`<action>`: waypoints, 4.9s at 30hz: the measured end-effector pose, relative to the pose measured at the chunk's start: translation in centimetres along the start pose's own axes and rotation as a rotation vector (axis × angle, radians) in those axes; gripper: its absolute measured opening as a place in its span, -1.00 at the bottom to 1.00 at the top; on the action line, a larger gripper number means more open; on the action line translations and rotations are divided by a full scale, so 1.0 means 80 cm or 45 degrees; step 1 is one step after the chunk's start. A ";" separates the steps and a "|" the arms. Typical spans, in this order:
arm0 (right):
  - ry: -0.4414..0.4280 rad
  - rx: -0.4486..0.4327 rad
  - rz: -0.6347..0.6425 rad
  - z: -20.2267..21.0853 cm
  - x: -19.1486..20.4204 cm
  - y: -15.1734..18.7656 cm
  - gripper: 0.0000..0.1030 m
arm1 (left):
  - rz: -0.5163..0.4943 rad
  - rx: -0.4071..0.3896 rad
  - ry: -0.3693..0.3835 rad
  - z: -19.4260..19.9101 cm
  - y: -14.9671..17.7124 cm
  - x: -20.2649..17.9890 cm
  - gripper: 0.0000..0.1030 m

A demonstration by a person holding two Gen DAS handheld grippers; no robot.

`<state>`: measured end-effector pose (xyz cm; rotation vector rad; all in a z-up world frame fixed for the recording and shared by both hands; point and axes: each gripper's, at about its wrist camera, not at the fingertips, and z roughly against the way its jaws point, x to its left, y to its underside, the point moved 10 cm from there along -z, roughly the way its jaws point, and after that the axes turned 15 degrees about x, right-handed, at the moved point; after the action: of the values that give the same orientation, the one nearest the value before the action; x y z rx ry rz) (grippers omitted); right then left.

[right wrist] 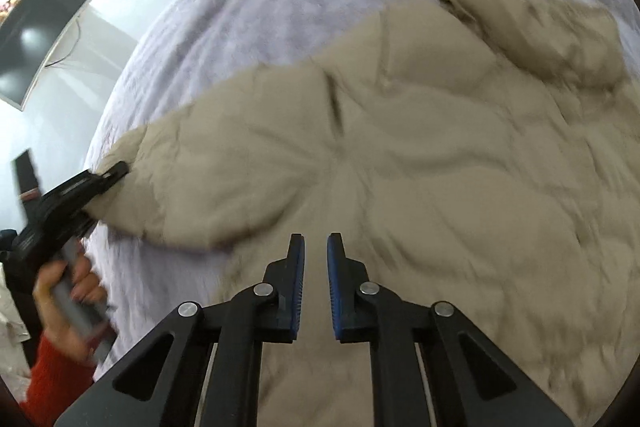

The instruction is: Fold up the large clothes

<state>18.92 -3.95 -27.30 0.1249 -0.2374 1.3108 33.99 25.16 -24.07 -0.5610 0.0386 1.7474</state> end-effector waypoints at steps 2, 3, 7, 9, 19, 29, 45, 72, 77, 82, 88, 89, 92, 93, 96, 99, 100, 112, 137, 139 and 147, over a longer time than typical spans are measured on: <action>-0.065 -0.005 0.003 -0.016 0.015 -0.017 -0.76 | -0.065 -0.048 0.017 0.024 -0.008 -0.022 -0.80; -0.088 -0.003 -0.002 -0.023 0.018 -0.022 -0.76 | -0.106 -0.073 0.025 0.037 -0.010 -0.036 -0.80; -0.121 0.059 -0.045 -0.074 0.022 -0.033 -0.77 | -0.237 -0.127 0.094 0.075 -0.011 -0.100 -0.80; -0.136 0.076 -0.064 -0.091 0.019 -0.034 -0.77 | -0.315 -0.126 0.133 0.083 -0.006 -0.139 -0.80; -0.277 0.031 -0.243 -0.012 -0.080 0.003 -0.77 | -0.699 0.028 0.348 0.063 0.109 -0.363 -0.80; -0.010 -0.090 -0.480 0.075 -0.272 0.091 -0.77 | -0.989 0.296 0.109 -0.088 0.290 -0.474 -0.80; 0.053 -0.124 -0.238 0.130 -0.283 0.112 0.28 | -0.854 0.183 0.010 -0.030 0.265 -0.383 0.70; -0.002 -0.187 -0.462 0.086 -0.311 0.006 -0.50 | -0.442 0.352 0.096 -0.095 0.089 -0.223 0.73; -0.117 -0.178 -0.550 0.070 -0.323 0.016 -0.81 | -0.455 0.498 0.231 -0.136 0.093 -0.270 -0.51; -0.079 -0.174 -0.563 0.070 -0.339 0.036 -0.84 | -0.861 0.261 0.072 -0.080 0.139 -0.333 -0.70; -0.127 -0.161 -0.556 0.059 -0.318 0.025 -0.84 | -0.797 0.268 -0.074 -0.118 0.109 -0.289 -0.69; -0.124 -0.158 -0.545 0.056 -0.313 0.022 -0.84 | -0.761 0.281 -0.079 -0.125 0.102 -0.278 -0.69; -0.065 -0.164 -0.526 0.045 -0.304 0.010 -0.84 | -0.726 0.295 -0.096 -0.134 0.092 -0.266 -0.58; -0.060 -0.166 -0.532 0.043 -0.306 0.008 -0.84 | -0.733 0.278 -0.121 -0.129 0.085 -0.263 -0.58; -0.114 -0.150 -0.542 0.047 -0.309 0.009 -0.84 | -0.673 0.194 -0.249 -0.107 0.055 -0.238 -0.58; -0.103 -0.119 -0.519 0.062 -0.312 0.019 -0.60 | -0.620 0.194 -0.224 -0.078 0.048 -0.218 -0.58; -0.075 -0.128 -0.497 0.073 -0.313 0.024 -0.36 | -0.629 0.188 -0.205 -0.066 0.051 -0.217 -0.58; 0.204 -0.262 -0.376 0.136 -0.330 0.035 -0.62 | -0.820 0.270 -0.213 -0.074 0.157 -0.245 -0.58; 0.097 -0.185 -0.639 0.164 -0.393 0.173 -0.12 | -0.814 0.346 -0.138 0.004 0.259 -0.313 -0.57; 0.060 -0.185 -0.676 0.166 -0.395 0.189 -0.07 | -0.840 0.351 -0.129 0.011 0.279 -0.326 -0.57; -0.020 -0.208 -0.781 0.180 -0.424 0.244 -0.02 | -0.865 0.352 -0.096 0.028 0.340 -0.367 0.83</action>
<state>-9.50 -34.12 -22.47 0.0613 -0.2904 0.6779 12.19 -7.97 -18.07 -0.2568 0.0313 1.0744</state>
